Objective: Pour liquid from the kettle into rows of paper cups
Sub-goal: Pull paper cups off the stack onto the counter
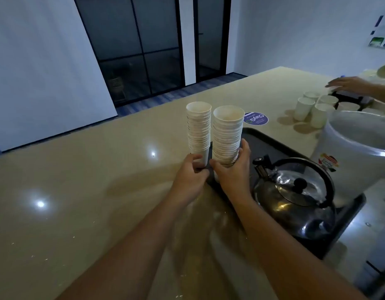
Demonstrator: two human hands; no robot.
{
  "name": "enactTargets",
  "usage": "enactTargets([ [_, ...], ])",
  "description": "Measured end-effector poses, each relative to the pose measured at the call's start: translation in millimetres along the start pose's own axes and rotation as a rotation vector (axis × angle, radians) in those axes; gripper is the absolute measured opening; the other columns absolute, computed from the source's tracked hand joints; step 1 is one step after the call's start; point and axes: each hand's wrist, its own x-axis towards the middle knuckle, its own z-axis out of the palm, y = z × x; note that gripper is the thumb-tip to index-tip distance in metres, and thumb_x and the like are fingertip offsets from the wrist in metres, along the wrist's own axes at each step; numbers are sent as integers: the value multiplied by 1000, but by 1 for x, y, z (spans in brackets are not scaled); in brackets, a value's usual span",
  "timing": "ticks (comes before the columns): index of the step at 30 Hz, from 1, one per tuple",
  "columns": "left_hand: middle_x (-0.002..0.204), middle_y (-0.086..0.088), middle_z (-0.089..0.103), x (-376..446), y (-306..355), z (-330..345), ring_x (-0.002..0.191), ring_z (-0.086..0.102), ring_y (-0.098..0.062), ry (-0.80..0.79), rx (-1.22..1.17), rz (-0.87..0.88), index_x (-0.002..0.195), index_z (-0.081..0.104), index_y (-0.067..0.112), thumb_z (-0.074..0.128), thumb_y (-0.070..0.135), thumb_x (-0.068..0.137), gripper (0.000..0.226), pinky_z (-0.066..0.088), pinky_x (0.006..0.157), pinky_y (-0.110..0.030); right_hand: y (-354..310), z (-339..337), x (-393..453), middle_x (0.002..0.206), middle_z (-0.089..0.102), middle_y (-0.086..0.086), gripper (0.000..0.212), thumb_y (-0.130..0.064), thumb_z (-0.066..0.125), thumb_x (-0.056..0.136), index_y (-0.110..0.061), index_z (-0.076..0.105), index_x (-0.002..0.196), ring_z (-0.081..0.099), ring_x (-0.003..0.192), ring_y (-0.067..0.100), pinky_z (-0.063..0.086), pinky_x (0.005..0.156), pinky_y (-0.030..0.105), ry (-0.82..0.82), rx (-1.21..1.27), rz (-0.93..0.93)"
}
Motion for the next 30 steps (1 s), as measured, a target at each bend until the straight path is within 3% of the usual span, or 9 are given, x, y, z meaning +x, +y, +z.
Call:
enactTargets([
  [2,109,8,62,2,2,5,92,61,-6,-32,15,-17,131,50,23,62,11,92,42,48,77,-27,2,2,9,139,47,0,99,-20,84,74,-33,24,151,52,123,15,49,97,34,-30,-21,-21],
  [5,115,6,60,1,-5,8,99,59,-11,-64,7,-70,135,48,22,61,14,94,44,47,80,-28,3,1,22,130,53,-3,93,-14,83,76,-30,27,149,53,111,11,45,81,21,-81,-45,26],
  [9,110,9,60,-13,-19,0,92,61,-9,-35,13,-99,133,49,26,61,15,94,43,49,72,-24,-8,-7,23,117,53,-7,84,-21,84,78,-26,33,145,52,105,14,44,83,34,-135,-129,81],
  [13,117,8,57,-42,-30,-19,90,63,-7,29,-26,-102,131,39,41,61,13,94,51,51,59,-14,-29,-10,10,109,52,-14,79,-24,83,78,-30,37,142,54,102,15,45,82,36,-82,-113,66],
  [17,121,6,57,-76,-40,-45,95,64,-8,99,-63,-47,125,39,51,64,7,88,62,55,73,-20,-64,-5,-17,108,53,-19,79,-28,85,75,-31,39,140,55,100,10,44,81,32,-79,-54,-22],
  [19,124,5,57,-95,-45,-61,99,61,-6,148,-61,-17,123,40,55,68,5,83,70,57,80,-29,-78,1,-40,106,56,-20,76,-29,87,73,-34,41,134,59,97,9,45,77,27,-164,-37,-52],
  [23,126,14,53,-159,-69,-94,110,54,1,227,60,17,128,38,50,71,8,83,71,49,81,-16,-93,19,-102,105,65,-20,70,-31,90,69,-47,44,120,66,93,0,52,62,14,-496,-17,-72],
  [27,135,14,48,-215,-100,-120,115,51,1,351,21,-55,135,36,45,82,11,75,83,45,78,-6,-92,46,-169,109,65,-31,72,-38,91,66,-51,47,121,65,99,-7,58,79,22,-732,-45,-108],
  [30,140,19,45,-241,-112,-142,121,48,8,466,76,-22,139,26,53,83,41,58,100,44,86,-12,-93,65,-205,108,65,-34,71,-35,90,67,-50,46,121,65,100,-6,59,82,26,-821,-21,-90],
])
